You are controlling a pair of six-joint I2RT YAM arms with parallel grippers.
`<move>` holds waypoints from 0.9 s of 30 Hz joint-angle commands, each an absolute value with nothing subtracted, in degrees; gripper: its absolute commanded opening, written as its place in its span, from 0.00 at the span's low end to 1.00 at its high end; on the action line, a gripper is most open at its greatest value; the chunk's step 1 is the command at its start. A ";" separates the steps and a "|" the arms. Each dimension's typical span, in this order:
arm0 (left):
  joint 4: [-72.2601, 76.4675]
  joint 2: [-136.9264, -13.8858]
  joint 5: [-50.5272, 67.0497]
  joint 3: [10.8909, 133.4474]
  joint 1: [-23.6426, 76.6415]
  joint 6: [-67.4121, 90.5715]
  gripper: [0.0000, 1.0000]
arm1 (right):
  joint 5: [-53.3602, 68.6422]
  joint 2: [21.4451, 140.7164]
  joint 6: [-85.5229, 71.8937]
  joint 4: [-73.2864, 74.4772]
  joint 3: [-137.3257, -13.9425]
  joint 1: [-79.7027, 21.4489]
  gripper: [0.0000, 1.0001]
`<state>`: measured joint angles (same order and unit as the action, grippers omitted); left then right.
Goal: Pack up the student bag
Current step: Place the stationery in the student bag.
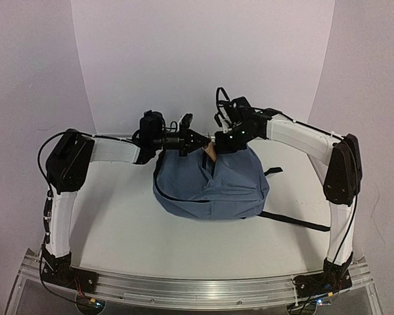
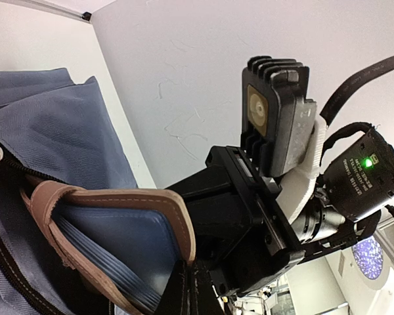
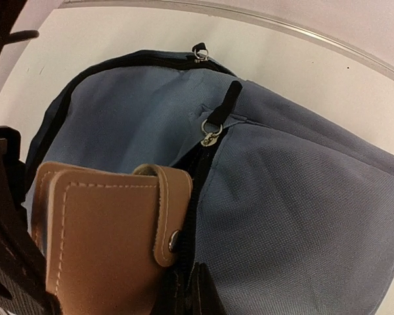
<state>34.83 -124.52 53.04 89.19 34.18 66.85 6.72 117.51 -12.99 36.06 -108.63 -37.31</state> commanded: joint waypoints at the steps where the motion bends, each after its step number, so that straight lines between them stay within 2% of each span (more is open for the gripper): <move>1: 39.07 -129.03 54.32 89.54 34.41 69.58 0.00 | 10.67 114.17 -13.96 32.61 -111.79 -37.62 0.00; 3: 36.90 -130.37 53.00 88.04 34.33 69.39 0.00 | 10.64 114.05 -13.92 32.58 -111.87 -37.37 0.00; 5: 28.27 -130.62 51.36 88.97 34.49 65.84 0.00 | 10.73 113.80 -13.77 32.52 -111.72 -37.24 0.00; 10: 3.15 -133.47 47.36 99.16 35.24 55.38 0.00 | 12.51 113.35 -13.96 32.29 -110.67 -37.19 0.00; 14: -6.55 -135.14 45.62 104.31 35.36 52.89 0.00 | 13.28 113.80 -14.07 32.06 -110.90 -37.18 0.00; 21: -15.00 -128.68 36.93 97.56 34.64 51.90 0.01 | 13.23 113.67 -13.65 31.99 -110.88 -37.14 0.00; 27: -23.89 -127.29 35.38 97.79 34.61 48.90 0.29 | 13.40 113.65 -13.58 31.90 -110.61 -37.06 0.00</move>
